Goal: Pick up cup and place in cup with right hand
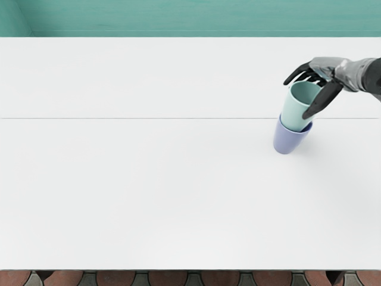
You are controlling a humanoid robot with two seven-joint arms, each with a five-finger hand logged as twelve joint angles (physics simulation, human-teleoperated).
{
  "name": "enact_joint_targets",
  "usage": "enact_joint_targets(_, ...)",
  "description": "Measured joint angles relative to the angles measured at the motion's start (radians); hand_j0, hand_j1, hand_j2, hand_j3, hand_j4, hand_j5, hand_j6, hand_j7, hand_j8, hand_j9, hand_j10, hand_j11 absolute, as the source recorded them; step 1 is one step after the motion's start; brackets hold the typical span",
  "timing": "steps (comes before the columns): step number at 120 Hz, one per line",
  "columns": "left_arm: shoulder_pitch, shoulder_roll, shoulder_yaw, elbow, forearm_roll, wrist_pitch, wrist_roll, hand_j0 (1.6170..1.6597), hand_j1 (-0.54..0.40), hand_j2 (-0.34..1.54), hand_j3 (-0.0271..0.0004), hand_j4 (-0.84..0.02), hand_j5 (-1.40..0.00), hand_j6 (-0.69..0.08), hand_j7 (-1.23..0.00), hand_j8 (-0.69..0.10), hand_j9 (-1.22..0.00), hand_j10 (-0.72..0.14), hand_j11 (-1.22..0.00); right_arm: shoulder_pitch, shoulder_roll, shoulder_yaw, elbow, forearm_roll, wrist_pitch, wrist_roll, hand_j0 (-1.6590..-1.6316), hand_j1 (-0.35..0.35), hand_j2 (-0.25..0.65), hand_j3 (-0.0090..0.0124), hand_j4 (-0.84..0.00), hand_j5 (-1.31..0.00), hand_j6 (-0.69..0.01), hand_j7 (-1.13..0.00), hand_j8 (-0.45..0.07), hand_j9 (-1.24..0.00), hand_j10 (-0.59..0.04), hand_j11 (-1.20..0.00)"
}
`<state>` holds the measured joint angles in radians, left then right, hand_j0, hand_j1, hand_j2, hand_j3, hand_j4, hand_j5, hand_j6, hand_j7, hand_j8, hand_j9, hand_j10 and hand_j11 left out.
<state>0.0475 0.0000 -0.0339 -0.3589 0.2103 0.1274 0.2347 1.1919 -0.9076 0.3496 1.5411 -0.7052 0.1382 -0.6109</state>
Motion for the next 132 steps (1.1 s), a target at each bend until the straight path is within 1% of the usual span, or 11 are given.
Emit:
enact_joint_targets(26,0.000,0.000,0.000,0.000,0.000,0.000,0.000,1.6581,0.349,0.00,-0.0001,0.000,0.00,0.000,0.00,0.000,0.00,0.000,0.00,-0.021,0.018,0.000,-0.013,-0.005,-0.004,0.000,-1.6551,0.050,-0.066,-0.0002,-0.419,-0.55,-0.367,-0.55,-0.296,-0.55,-0.353,-0.55)
enact_joint_targets(32,-0.001,0.000,0.000,0.000,0.000,0.000,0.000,1.6581,0.349,0.00,-0.0001,0.000,0.00,0.000,0.00,0.000,0.00,0.000,0.00,-0.025,0.025,0.000,-0.021,-0.007,-0.004,0.000,-1.6548,0.060,-0.053,-0.0010,-0.422,-0.55,-0.365,-0.55,-0.293,-0.54,-0.348,-0.55)
enact_joint_targets(34,0.000,0.000,0.000,0.000,0.000,0.000,0.000,1.6581,0.349,0.00,-0.0001,0.000,0.00,0.000,0.00,0.000,0.00,0.000,0.00,-0.026,0.029,0.000,-0.024,-0.008,-0.005,0.000,-1.6549,0.071,-0.026,-0.0025,-0.427,-0.54,-0.368,-0.55,-0.295,-0.54,-0.347,-0.55)
enact_joint_targets(39,0.000,0.000,0.000,0.000,0.000,0.000,0.000,1.6581,0.349,0.00,-0.0002,0.000,0.00,0.000,0.00,0.000,0.00,0.000,0.00,-0.027,0.036,0.000,-0.032,-0.010,-0.006,0.000,-1.6552,0.106,0.043,-0.0019,-0.434,-0.53,-0.359,-0.54,-0.291,-0.53,-0.344,-0.54)
enact_joint_targets(41,-0.001,0.000,0.000,0.000,0.000,0.000,0.000,1.6581,0.349,0.00,-0.0002,0.000,0.00,0.000,0.00,0.000,0.00,0.000,0.00,-0.028,0.039,0.000,-0.035,-0.011,-0.007,0.000,-1.6550,0.114,0.049,-0.0045,-0.439,-0.52,-0.352,-0.54,-0.287,-0.53,-0.349,-0.53)
enact_joint_targets(46,0.000,0.000,0.000,0.000,0.000,0.000,0.000,1.6581,0.349,0.00,-0.0002,0.000,0.00,0.000,0.00,0.000,0.00,0.000,0.00,-0.029,0.045,0.000,-0.042,-0.011,-0.007,0.000,-1.6553,0.143,0.079,-0.0003,-0.438,-0.51,-0.304,-0.54,-0.265,-0.52,-0.328,-0.52)
enact_joint_targets(49,0.000,0.000,0.000,0.000,0.000,0.000,0.000,1.6581,0.349,0.00,-0.0002,0.000,0.00,0.000,0.00,0.000,0.00,0.000,0.00,-0.029,0.047,0.000,-0.045,-0.011,-0.008,0.000,-1.6559,0.152,0.092,-0.0001,-0.418,-0.49,-0.292,-0.51,-0.249,-0.49,-0.318,-0.50)
enact_joint_targets(63,0.000,0.000,0.000,0.000,0.000,0.000,0.000,1.6581,0.349,0.00,-0.0001,0.000,0.00,0.000,0.00,0.000,0.00,0.000,0.00,-0.030,0.054,0.000,-0.054,-0.010,-0.024,0.000,-1.6568,-0.064,0.053,0.0000,-0.241,-0.28,-0.170,-0.29,-0.146,-0.28,-0.184,-0.29)
enact_joint_targets(80,-0.001,0.000,0.000,0.000,0.000,0.000,0.000,1.6581,0.349,0.00,-0.0001,0.000,0.00,0.000,0.00,0.000,0.00,0.000,0.00,-0.029,0.056,0.000,-0.057,-0.006,-0.030,0.000,-1.6574,-0.208,0.028,0.0000,-0.123,-0.14,-0.088,-0.15,-0.076,-0.14,-0.094,-0.14)
enact_joint_targets(102,-0.001,0.000,0.000,0.000,0.000,0.000,0.000,1.6581,0.349,0.00,-0.0001,0.000,0.00,0.000,0.00,0.000,0.00,0.000,0.00,-0.020,0.058,0.010,-0.057,0.000,-0.030,0.000,-1.6578,-0.292,0.012,0.0000,-0.053,-0.06,-0.040,-0.06,-0.034,-0.06,-0.041,-0.06)
enact_joint_targets(132,0.000,0.000,0.000,0.000,0.000,0.000,0.000,1.6581,0.349,0.00,-0.0001,0.000,0.00,0.000,0.00,0.000,0.00,0.000,0.00,0.014,0.128,0.023,-0.057,0.032,-0.015,0.000,-1.6580,-0.333,0.005,0.0000,-0.018,-0.02,-0.016,-0.02,-0.013,-0.02,-0.014,-0.02)
